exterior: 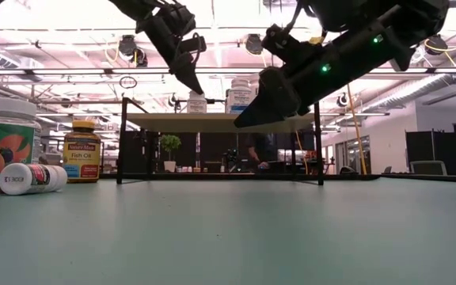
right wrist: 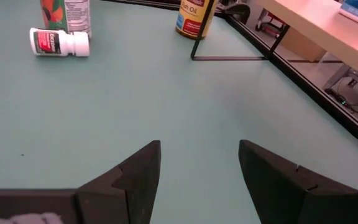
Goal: Pick and place medicine bottles onto shelf by color
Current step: Put the white blue medicine bottle on the shelf, then put the white green medicine bottle on the shelf
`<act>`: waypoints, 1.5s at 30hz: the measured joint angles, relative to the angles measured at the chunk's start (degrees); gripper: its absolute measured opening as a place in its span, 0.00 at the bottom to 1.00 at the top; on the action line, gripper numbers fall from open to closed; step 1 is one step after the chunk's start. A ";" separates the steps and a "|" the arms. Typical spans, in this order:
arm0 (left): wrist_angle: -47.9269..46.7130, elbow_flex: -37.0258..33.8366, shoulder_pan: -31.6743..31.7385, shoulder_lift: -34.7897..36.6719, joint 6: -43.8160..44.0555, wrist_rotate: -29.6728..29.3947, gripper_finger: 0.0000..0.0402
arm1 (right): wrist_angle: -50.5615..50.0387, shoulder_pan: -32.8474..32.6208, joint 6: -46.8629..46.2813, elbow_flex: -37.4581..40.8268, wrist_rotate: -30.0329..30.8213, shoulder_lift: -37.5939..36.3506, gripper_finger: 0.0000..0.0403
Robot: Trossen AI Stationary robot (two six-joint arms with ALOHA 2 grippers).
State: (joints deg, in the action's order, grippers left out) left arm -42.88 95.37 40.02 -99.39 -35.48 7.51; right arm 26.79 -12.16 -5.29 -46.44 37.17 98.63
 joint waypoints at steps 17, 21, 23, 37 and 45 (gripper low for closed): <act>-5.74 0.07 -9.07 11.95 8.33 -9.61 0.70 | 9.63 0.94 -0.01 0.00 -14.28 1.18 0.52; -8.11 -3.31 -13.29 18.08 11.75 -9.73 0.66 | 14.26 0.92 0.85 0.00 -17.57 3.01 0.52; -8.17 -7.11 -15.95 22.54 13.52 -9.70 0.64 | 16.32 0.93 1.59 -0.72 -19.24 4.48 0.52; -10.92 -41.82 -45.09 49.85 43.40 -21.44 0.48 | 15.98 2.73 12.05 -25.46 -31.51 20.78 0.58; -14.39 -46.78 -58.28 50.24 56.83 -25.00 0.46 | 8.84 6.60 11.21 -45.23 -34.33 34.59 0.76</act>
State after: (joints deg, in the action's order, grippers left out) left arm -57.28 48.60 -18.26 -49.16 21.35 -17.49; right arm 35.62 -5.57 5.92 -91.67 2.84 133.22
